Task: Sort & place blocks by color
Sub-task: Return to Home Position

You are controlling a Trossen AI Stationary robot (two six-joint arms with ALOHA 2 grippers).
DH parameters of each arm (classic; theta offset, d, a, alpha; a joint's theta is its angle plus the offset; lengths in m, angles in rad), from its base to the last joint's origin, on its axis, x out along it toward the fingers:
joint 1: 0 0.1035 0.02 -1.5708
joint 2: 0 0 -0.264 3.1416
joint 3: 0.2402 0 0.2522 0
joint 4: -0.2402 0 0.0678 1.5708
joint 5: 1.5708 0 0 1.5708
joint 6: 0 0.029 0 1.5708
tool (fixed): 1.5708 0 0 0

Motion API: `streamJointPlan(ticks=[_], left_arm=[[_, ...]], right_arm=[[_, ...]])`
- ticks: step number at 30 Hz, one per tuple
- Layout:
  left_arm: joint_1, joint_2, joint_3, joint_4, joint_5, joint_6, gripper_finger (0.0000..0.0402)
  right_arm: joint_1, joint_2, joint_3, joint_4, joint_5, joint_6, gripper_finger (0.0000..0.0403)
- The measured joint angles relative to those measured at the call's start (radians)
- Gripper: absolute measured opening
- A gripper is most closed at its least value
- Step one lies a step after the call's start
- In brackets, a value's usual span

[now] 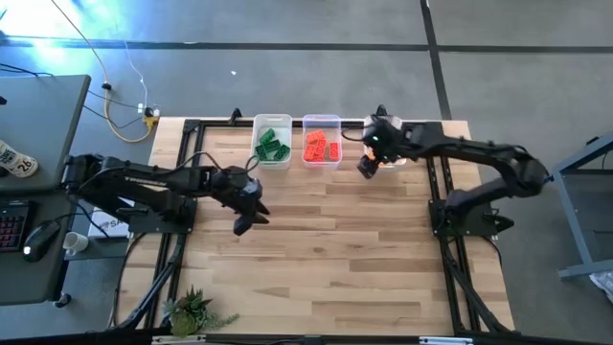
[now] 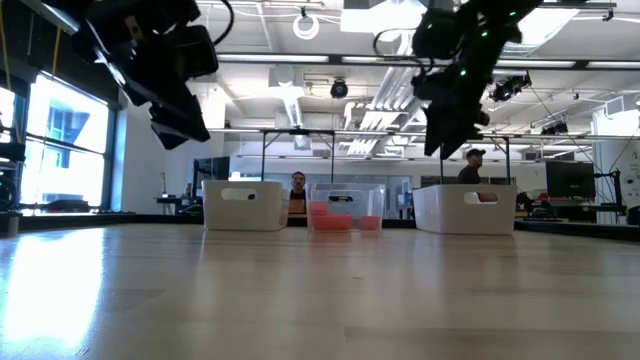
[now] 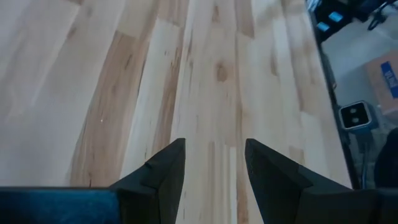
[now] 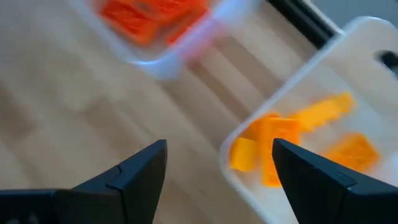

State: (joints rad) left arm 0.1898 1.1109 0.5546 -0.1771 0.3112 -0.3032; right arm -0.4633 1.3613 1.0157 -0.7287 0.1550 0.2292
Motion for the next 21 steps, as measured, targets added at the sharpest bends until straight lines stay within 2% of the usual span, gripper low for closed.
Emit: streamJointPlan(ticks=[4, 10, 21], left_arm=[[0.000, -0.098, -0.048, 0.034, -0.009, 0.000, 0.0156], [0.000, -0.285, -0.146, 0.060, -0.056, -0.011, 0.0156], [0.000, -0.641, -0.322, 0.071, -0.062, -0.065, 0.0156]], right_arm=[[0.049, -0.146, -0.111, 0.098, -0.070, -0.002, 0.0279], [0.131, -0.350, -0.253, 0.227, -0.070, 0.029, 0.0279], [0.249, -0.660, -0.500, 0.494, -0.081, 0.085, 0.0279]])
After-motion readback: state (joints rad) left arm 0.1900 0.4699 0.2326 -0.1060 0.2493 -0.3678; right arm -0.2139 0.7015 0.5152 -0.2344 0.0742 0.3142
